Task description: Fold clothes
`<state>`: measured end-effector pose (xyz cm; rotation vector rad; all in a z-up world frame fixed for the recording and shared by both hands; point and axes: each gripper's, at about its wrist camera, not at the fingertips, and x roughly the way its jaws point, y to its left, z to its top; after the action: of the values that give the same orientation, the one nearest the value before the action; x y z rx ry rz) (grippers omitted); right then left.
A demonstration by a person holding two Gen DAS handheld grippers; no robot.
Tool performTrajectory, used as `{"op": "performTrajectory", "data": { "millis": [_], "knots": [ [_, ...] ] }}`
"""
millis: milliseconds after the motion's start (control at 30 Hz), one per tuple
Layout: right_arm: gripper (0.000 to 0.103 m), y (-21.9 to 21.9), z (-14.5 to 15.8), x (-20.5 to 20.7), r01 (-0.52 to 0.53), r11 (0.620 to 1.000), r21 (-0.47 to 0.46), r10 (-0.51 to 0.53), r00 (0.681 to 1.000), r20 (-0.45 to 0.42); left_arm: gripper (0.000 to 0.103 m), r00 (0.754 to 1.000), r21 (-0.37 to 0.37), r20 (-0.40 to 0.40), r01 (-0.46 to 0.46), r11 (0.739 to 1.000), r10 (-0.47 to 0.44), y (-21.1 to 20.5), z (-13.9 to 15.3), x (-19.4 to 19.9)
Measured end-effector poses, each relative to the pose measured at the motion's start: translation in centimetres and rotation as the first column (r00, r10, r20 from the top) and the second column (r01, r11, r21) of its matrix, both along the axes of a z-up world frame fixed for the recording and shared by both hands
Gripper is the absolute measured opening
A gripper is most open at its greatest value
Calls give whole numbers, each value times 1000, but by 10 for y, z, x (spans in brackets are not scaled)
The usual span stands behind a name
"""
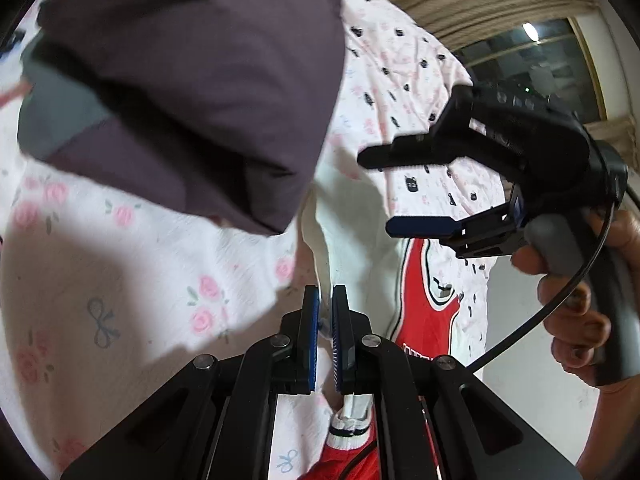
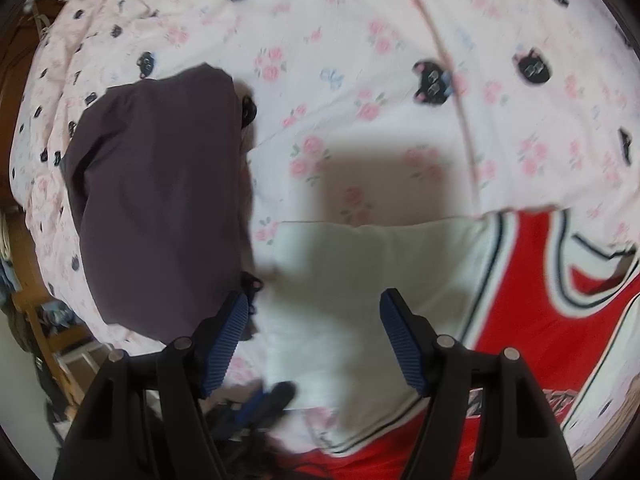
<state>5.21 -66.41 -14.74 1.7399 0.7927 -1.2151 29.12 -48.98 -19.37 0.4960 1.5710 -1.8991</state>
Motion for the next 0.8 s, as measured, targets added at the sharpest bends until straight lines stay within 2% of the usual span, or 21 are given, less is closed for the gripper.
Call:
{"op": "performTrajectory", "data": {
  "millis": [133, 233, 300, 367, 433, 500, 567, 733, 800],
  "knots": [
    [70, -11, -11, 7, 33, 999, 10, -33, 999, -19, 5, 999, -8, 18, -41, 999, 41, -2, 1, 7],
    [70, -15, -16, 10, 47, 999, 11, -46, 998, -30, 5, 995, -58, 44, -82, 995, 85, -5, 12, 19],
    [70, -18, -14, 10, 45, 999, -1, -45, 998, -45, 5, 995, -63, 35, -96, 993, 98, -5, 14, 25],
    [70, -22, -8, 11, 17, 1000, -18, -19, 997, -78, 5, 994, -60, 21, -105, 993, 107, -5, 13, 30],
    [70, -29, 3, 14, -60, 997, -42, 55, 990, -127, 5, 996, -48, 3, -92, 995, 93, -1, 12, 29],
    [70, -37, 16, 21, -188, 979, -77, 172, 969, -177, 5, 998, -41, -12, -68, 997, 68, 4, 10, 25],
    [70, -41, 27, 30, -357, 926, -126, 325, 920, -219, 5, 999, -36, -18, -49, 998, 48, 8, 8, 21],
    [69, -42, 27, 33, -521, 847, -106, 489, 841, -231, 7, 999, 3, -12, -41, 999, 41, 8, -1, 14],
    [68, -42, 25, 33, -558, 823, -106, 525, 819, -233, 16, 999, 9, 5, -45, 999, 45, 8, -4, 10]
  ]
}}
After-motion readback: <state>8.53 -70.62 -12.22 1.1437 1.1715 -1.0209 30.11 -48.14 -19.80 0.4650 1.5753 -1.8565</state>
